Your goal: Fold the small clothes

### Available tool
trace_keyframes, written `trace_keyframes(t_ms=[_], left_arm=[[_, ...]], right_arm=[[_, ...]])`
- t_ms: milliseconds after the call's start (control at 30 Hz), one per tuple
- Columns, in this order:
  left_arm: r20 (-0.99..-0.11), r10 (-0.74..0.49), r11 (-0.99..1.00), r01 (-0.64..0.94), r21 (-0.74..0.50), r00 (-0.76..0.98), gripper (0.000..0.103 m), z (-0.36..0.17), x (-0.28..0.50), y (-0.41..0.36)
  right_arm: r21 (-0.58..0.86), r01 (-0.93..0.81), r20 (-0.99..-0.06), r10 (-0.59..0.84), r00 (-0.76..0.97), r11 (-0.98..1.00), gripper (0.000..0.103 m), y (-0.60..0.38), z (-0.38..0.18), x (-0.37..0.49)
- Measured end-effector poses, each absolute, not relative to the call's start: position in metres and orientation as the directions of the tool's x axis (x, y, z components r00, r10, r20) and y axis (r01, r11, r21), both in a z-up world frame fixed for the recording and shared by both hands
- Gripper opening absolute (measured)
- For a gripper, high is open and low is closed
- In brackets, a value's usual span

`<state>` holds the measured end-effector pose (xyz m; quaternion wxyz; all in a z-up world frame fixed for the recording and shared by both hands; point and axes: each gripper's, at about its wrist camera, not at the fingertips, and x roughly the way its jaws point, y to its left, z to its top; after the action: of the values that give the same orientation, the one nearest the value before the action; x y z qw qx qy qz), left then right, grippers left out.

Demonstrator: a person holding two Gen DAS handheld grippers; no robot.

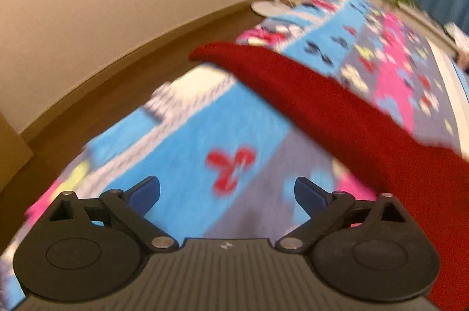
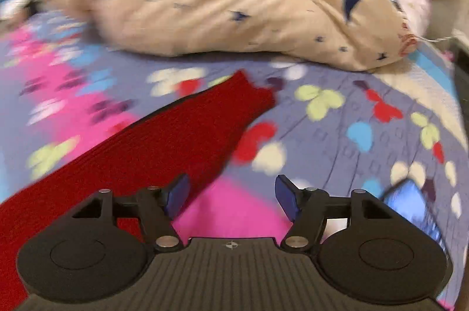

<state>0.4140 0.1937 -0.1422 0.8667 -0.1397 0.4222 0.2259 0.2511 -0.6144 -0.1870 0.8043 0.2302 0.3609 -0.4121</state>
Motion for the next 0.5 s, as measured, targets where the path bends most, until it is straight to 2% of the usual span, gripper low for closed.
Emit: trace_keyframes(t_ms=[200, 267, 333, 367, 400, 433, 500], left_arm=[[-0.8, 0.034, 0.74, -0.553, -0.383, 0.599, 0.1, -0.19, 0.52, 0.243], [-0.818, 0.022, 0.706, -0.588, -0.394, 0.574, 0.103, -0.206, 0.549, 0.251], [-0.805, 0.122, 0.704, -0.623, -0.342, 0.58, 0.102, -0.206, 0.571, 0.251], [-0.803, 0.152, 0.712, -0.627, -0.316, 0.577, 0.08, -0.203, 0.581, 0.252], [-0.799, 0.195, 0.718, -0.638, -0.279, 0.569, 0.01, -0.2, 0.587, 0.252], [-0.804, 0.22, 0.72, -0.648, -0.249, 0.553, 0.013, -0.196, 0.593, 0.255], [-0.786, 0.201, 0.684, -0.658, -0.314, 0.584, 0.013, -0.188, 0.583, 0.269]], right_arm=[[0.186, 0.614, -0.766, -0.278, 0.58, 0.767, 0.067, -0.465, -0.166, 0.199], [0.191, 0.564, -0.777, -0.228, 0.587, 0.803, 0.067, -0.428, -0.162, 0.199], [0.172, 0.479, -0.778, -0.18, 0.603, 0.861, 0.067, -0.393, -0.155, 0.209], [0.149, 0.441, -0.77, -0.176, 0.614, 0.885, 0.067, -0.38, -0.151, 0.215], [0.128, 0.407, -0.759, -0.175, 0.627, 0.904, 0.067, -0.37, -0.148, 0.221], [0.109, 0.366, -0.746, -0.167, 0.644, 0.924, 0.067, -0.362, -0.144, 0.229], [0.076, 0.332, -0.726, -0.176, 0.665, 0.94, 0.066, -0.353, -0.138, 0.243]])
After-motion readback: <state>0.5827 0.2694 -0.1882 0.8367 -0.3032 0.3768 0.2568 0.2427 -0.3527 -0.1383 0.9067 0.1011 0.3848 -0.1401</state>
